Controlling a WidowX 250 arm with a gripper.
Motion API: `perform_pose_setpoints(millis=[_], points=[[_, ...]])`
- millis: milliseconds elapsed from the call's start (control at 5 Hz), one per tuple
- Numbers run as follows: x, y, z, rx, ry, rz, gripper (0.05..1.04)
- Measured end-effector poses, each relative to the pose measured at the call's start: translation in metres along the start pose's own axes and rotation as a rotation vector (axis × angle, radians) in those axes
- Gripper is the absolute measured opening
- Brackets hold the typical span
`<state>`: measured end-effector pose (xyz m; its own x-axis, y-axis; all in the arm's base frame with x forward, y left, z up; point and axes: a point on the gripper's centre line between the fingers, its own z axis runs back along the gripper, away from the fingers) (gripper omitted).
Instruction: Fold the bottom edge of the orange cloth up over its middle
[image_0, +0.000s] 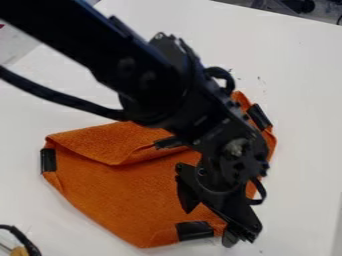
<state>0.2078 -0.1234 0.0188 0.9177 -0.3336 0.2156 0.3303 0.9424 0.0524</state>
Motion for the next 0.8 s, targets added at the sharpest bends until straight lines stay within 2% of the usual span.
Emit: perform_pose_setpoints(millis=[200, 400, 600, 800], points=[[-0.002, 0.009, -0.006, -0.025, 0.005, -0.008, 0.999], [-0.01, 0.013, -0.011, -0.068, 0.017, 0.017, 0.941], [-0.024, 0.005, -0.009, -0.077, 0.038, 0.061, 0.661], [-0.024, 0.003, -0.01, -0.089, 0.017, 0.085, 0.415]])
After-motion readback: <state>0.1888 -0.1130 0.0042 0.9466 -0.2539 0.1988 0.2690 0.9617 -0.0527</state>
